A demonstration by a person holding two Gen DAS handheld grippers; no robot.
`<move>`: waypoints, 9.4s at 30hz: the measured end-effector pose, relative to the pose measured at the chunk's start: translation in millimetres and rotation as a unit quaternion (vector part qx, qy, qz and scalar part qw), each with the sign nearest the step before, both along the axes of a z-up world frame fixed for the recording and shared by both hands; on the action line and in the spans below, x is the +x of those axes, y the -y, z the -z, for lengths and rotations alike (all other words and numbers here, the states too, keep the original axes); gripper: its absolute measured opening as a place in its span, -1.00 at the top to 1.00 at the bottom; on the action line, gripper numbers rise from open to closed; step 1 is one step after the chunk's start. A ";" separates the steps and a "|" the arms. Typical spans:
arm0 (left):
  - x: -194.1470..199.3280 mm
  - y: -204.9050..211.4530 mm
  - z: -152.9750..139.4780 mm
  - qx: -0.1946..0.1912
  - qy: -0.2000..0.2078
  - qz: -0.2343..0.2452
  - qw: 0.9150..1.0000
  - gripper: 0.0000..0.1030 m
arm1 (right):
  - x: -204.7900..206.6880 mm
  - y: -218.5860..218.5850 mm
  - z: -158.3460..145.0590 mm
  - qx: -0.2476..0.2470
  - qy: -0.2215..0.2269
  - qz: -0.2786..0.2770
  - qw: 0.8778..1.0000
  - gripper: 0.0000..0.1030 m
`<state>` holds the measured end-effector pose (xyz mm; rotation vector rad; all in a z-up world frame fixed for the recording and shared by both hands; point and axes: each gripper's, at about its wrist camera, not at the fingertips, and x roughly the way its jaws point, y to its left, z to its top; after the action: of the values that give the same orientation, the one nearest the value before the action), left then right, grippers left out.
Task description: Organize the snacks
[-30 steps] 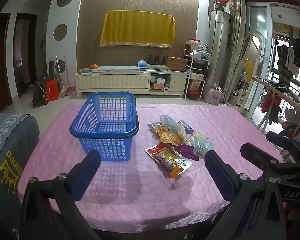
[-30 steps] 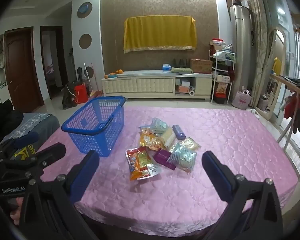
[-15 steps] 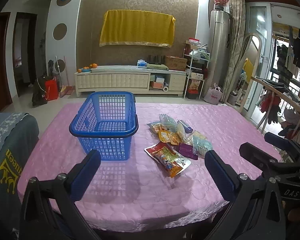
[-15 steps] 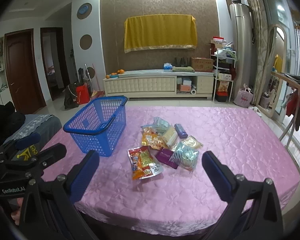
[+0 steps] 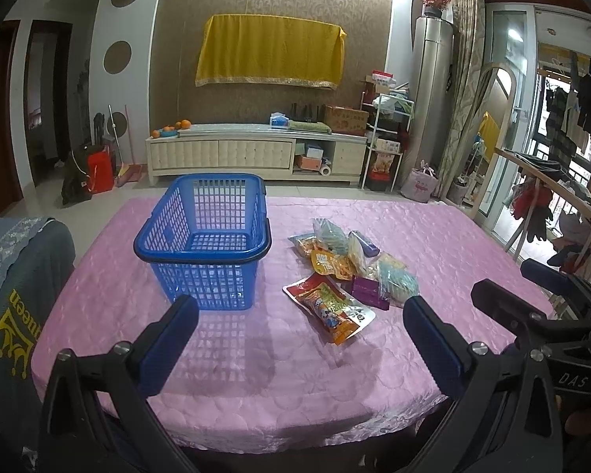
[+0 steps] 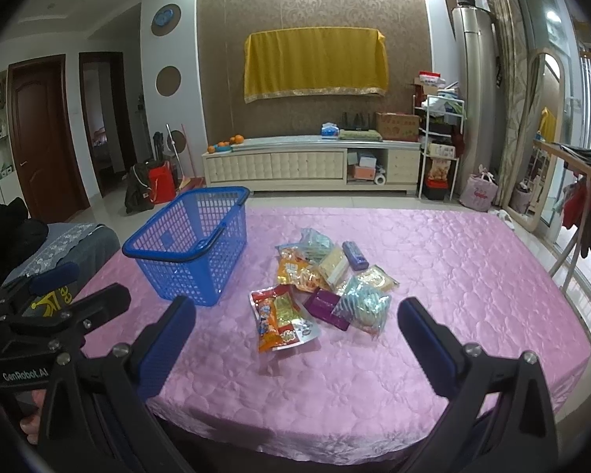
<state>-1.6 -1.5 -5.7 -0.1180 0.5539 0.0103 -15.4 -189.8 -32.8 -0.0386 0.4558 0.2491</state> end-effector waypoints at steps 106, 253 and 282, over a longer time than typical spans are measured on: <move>187.2 37.2 134.0 -0.036 -0.276 -0.024 0.960 -0.65 | 164.7 74.7 108.9 -0.009 -0.150 0.035 0.988 -1.00; 181.6 -166.6 42.7 -0.086 -0.185 0.001 0.979 0.33 | 219.2 -194.1 19.7 -0.062 -0.187 -0.186 0.963 -0.47; 107.3 -129.4 -14.6 -0.018 -0.103 0.017 0.994 -0.25 | 159.2 -158.9 -23.7 -0.039 -0.143 -0.196 0.969 -0.81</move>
<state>105.7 127.9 8.9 -0.1429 0.7628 -0.0197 143.8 -30.9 -9.1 -0.1732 0.7452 0.6317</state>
